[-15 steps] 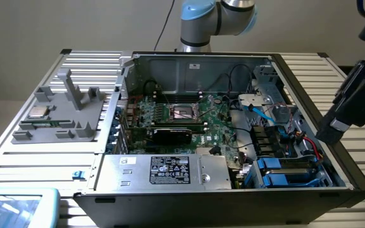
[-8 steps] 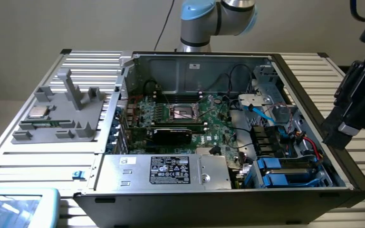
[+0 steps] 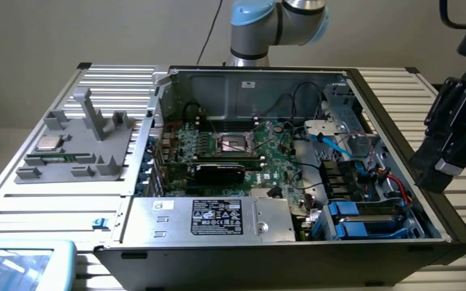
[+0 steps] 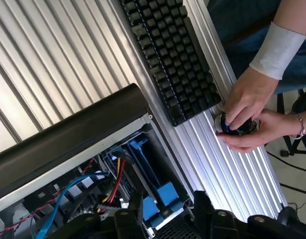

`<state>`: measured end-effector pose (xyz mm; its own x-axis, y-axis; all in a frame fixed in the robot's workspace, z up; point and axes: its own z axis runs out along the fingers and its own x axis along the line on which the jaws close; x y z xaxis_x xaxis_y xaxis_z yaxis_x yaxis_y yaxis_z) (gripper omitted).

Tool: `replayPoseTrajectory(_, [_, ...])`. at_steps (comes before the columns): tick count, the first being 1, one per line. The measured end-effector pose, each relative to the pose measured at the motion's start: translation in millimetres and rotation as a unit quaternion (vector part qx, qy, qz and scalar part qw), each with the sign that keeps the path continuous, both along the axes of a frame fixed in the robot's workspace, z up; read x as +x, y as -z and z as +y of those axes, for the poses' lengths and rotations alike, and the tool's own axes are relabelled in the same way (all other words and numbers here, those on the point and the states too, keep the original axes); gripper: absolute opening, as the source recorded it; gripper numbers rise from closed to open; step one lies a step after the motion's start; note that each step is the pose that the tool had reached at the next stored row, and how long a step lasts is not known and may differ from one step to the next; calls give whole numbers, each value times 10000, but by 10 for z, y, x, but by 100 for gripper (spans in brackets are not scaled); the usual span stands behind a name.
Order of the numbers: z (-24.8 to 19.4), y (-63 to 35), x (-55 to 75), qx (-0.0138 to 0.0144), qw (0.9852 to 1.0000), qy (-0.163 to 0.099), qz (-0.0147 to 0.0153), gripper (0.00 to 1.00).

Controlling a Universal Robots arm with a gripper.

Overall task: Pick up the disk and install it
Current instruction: 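Insert the first disk wire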

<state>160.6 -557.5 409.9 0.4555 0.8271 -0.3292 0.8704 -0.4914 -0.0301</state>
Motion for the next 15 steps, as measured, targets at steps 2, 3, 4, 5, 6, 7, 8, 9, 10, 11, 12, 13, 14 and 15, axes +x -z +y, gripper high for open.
replayPoseTrajectory(2, [-1, 1, 0, 1, 9998, -182, 0, 53])
replayPoseTrajectory(3, [-1, 1, 0, -1, 9996, -272, 0, 53])
replayPoseTrajectory(4, [0, 1, 0, 0, 9993, -362, 0, 53])
replayPoseTrajectory(5, [-1, 2, 0, 0, 9990, -455, 0, 53])
replayPoseTrajectory(6, [-1, 2, 0, 0, 9985, -545, 0, 53])
replayPoseTrajectory(7, [-1, 2, 0, 0, 9980, -640, 0, 53])
replayPoseTrajectory(8, [0, 3, 0, 0, 9973, -732, 1, 53])
replayPoseTrajectory(9, [-1, 3, 0, -1, 9966, -822, 0, 53])
replayPoseTrajectory(10, [0, 4, 0, 0, 9958, -912, 0, 53])
replayPoseTrajectory(11, [-1, 7, 0, 0, 9950, -1001, 0, 53])
replayPoseTrajectory(12, [-1, 11, 0, 0, 9940, -1090, 0, 53])
replayPoseTrajectory(13, [-1, 15, 0, 0, 9930, -1180, 0, 53])
replayPoseTrajectory(14, [-1, 19, 0, -1, 9919, -1269, 0, 53])
replayPoseTrajectory(15, [0, 25, -1, 0, 9907, -1364, 0, 53])
